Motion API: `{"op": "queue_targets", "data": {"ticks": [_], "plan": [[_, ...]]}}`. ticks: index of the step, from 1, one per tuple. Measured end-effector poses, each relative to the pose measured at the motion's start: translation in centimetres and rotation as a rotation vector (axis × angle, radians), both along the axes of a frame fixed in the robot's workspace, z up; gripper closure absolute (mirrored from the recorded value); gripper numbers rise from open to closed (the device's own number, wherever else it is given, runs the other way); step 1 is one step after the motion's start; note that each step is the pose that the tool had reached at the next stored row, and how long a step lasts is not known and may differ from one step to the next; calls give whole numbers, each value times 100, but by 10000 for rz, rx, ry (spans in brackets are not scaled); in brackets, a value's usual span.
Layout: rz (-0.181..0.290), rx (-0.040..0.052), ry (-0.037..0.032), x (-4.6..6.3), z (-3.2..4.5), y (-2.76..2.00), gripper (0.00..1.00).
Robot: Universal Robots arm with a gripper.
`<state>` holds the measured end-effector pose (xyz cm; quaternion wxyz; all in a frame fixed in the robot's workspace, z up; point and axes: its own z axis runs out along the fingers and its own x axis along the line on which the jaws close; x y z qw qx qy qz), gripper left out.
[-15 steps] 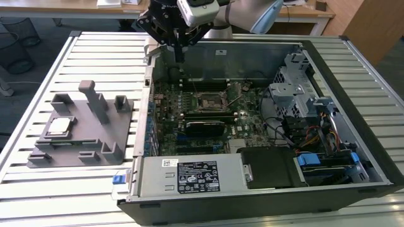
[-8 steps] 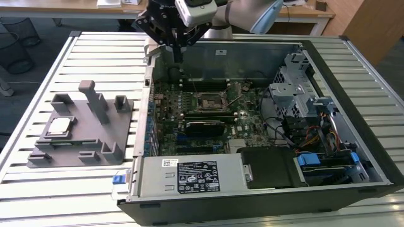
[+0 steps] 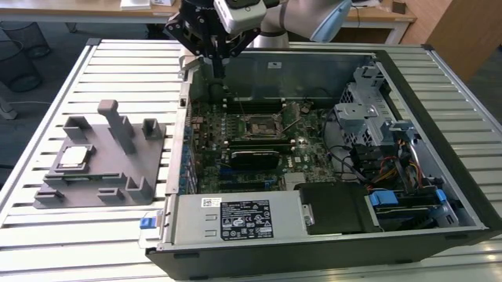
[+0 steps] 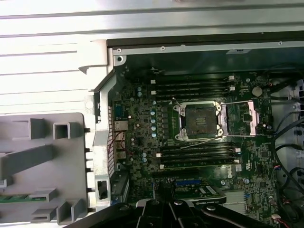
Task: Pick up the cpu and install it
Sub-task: 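Reach for the cpu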
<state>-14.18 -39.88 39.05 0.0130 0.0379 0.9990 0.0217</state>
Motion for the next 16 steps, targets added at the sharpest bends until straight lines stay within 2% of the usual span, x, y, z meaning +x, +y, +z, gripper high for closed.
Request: {"op": "queue_targets", "data": {"ticks": [16], "plan": [[1,1,0,-149,-8,24,89]]}}
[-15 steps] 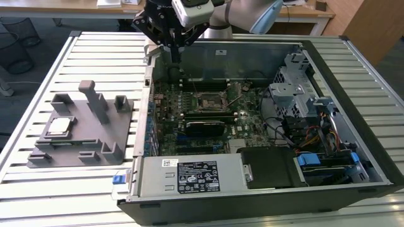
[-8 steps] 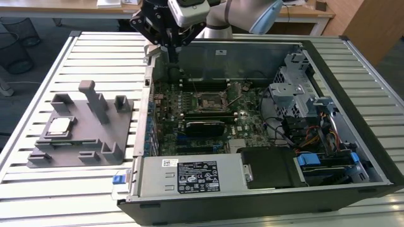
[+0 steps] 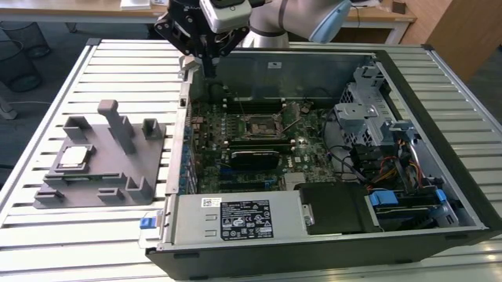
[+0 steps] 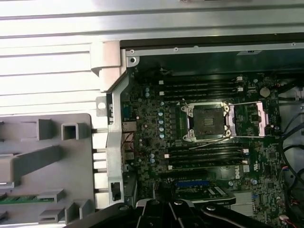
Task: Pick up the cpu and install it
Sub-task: 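Reach for the cpu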
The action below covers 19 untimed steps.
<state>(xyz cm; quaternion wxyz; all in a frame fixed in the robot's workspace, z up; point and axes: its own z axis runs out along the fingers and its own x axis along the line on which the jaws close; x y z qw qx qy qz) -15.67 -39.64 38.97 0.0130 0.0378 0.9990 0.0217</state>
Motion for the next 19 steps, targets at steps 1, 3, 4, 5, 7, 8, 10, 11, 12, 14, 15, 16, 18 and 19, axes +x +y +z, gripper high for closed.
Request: {"op": "queue_targets", "data": {"ticks": [1,3,4,5,7,8,10,11,12,14,15,16,18,19], "plan": [[0,0,1,-8,0,1,89],[0,0,1,-27,-1,3,89],[0,0,1,-35,-2,4,89],[0,-1,1,-43,-2,5,89],[0,0,0,-60,-3,6,89],[0,0,1,-68,-4,7,89],[-1,0,0,-85,-5,9,89],[0,0,0,-93,-6,10,89],[-1,-1,1,-101,-6,11,89],[-1,0,0,-118,-7,12,89],[-1,0,1,-126,-8,13,89],[0,-1,1,-135,-8,14,89],[-1,-1,1,-152,-9,16,89],[0,0,1,-159,-10,17,89]]}}
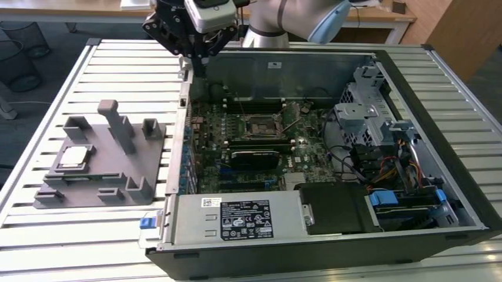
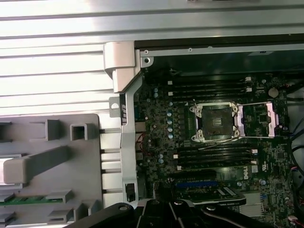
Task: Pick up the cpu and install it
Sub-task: 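Reach for the cpu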
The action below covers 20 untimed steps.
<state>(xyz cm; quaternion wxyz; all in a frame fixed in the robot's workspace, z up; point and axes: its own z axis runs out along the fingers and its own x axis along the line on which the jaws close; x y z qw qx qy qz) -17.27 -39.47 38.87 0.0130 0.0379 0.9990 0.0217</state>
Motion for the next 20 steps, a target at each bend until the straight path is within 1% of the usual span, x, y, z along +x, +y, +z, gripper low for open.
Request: {"op": "queue_targets", "data": {"ticks": [20], "plan": [[0,-1,1,-162,-11,20,89]]}}
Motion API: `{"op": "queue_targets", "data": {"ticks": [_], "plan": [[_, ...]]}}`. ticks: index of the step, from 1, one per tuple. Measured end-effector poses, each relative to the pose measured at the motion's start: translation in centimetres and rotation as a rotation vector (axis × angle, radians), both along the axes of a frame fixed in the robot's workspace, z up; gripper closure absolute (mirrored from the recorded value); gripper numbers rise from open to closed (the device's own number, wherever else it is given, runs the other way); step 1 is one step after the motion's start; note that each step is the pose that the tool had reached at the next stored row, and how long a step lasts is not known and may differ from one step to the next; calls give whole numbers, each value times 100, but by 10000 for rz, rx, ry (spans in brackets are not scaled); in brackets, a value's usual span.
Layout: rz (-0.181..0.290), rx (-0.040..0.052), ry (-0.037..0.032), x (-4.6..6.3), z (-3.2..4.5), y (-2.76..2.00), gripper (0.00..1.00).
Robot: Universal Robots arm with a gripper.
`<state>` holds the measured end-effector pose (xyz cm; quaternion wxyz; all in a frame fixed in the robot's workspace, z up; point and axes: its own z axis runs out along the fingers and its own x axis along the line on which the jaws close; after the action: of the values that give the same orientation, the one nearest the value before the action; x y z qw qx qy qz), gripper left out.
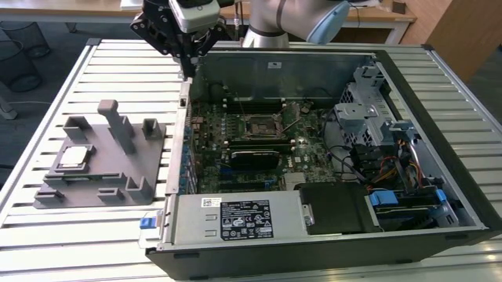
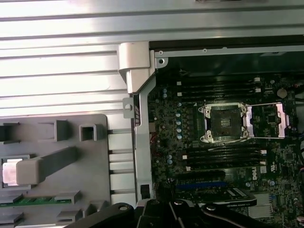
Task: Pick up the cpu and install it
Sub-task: 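Reach for the cpu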
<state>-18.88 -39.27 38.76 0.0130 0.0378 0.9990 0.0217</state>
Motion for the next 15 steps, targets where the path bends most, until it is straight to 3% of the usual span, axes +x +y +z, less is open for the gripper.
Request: {"op": "queue_targets", "data": {"ticks": [15], "plan": [[-1,1,-1,-132,-9,15,89]]}}
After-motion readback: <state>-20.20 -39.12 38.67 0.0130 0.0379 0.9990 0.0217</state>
